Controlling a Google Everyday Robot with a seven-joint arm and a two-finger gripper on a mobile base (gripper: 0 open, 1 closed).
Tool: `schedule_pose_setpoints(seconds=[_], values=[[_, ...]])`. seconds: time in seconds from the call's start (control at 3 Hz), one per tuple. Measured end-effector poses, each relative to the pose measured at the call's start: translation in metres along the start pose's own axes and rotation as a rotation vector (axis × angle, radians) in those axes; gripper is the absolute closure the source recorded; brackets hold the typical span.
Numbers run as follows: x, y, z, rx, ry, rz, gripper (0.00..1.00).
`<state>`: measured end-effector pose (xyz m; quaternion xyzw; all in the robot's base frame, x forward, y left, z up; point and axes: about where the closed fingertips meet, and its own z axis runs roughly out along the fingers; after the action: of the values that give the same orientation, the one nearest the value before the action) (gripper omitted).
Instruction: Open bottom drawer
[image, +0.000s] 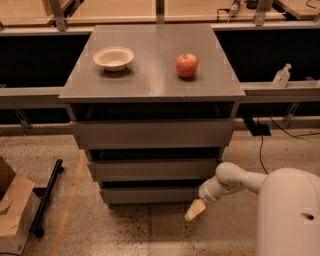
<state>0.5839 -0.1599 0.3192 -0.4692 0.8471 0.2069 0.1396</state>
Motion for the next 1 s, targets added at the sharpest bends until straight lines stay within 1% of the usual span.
schedule_pose_setpoints(seconds=[0.33, 0.67, 1.0], values=[[0.011, -0.010, 0.024, 0.005, 0.015, 0.012, 0.00], [0.019, -0.026, 0.040, 0.020, 0.012, 0.020, 0.00], [0.017, -0.044, 0.045, 0.041, 0.002, 0.001, 0.00]])
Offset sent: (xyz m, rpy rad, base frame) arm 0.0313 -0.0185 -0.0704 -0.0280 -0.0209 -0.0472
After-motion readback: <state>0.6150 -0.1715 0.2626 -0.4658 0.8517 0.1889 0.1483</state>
